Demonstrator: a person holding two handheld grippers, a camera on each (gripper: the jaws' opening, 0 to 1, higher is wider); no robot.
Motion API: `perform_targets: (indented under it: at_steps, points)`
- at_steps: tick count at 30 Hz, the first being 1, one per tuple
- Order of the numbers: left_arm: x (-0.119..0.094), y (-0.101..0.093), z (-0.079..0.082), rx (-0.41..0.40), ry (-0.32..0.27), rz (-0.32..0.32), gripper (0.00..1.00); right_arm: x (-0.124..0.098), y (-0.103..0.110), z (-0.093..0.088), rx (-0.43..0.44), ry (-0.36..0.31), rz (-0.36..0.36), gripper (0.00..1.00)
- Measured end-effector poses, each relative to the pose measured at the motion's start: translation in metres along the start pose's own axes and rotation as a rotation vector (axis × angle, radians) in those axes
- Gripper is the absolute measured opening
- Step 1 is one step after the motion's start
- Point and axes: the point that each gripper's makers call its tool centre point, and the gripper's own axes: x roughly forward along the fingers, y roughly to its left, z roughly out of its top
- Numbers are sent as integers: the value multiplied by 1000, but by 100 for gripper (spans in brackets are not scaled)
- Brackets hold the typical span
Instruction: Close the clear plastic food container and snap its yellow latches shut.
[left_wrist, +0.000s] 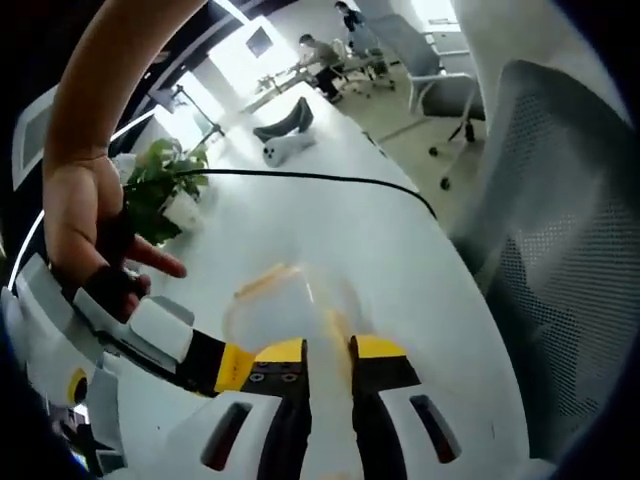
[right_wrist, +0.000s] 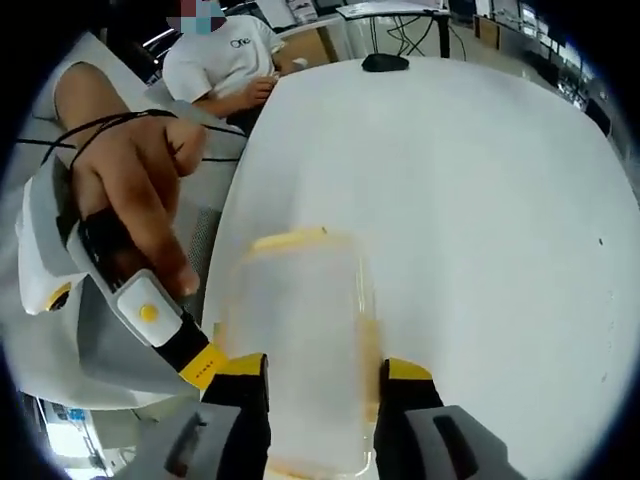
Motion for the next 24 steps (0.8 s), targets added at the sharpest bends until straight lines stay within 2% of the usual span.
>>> perform_targets:
  at_steps: [2,8,12,16,19,24]
  points:
    - [-1,-1,0,6,-11,-13,10,-1,-1,1,18,-25,-8,37]
    - [-4,-3,2,33,-26,-42,5,-4,-7,5,55,-28,-46,33]
    - [-7,2,-6,22,-21,-48,5,-9,-16,10,95,-50,-91,30]
    - [-11,1,-9,34,-43,-91,6,-8,-18,11,129,-51,-100,30]
    - [-14,1,-15,31,-36,-98,6,-9,-22,15,181,-89,-123,31]
    - [-16,-1,-15,30,-33,-108,7,-9,-20,15,186,-118,-126,32]
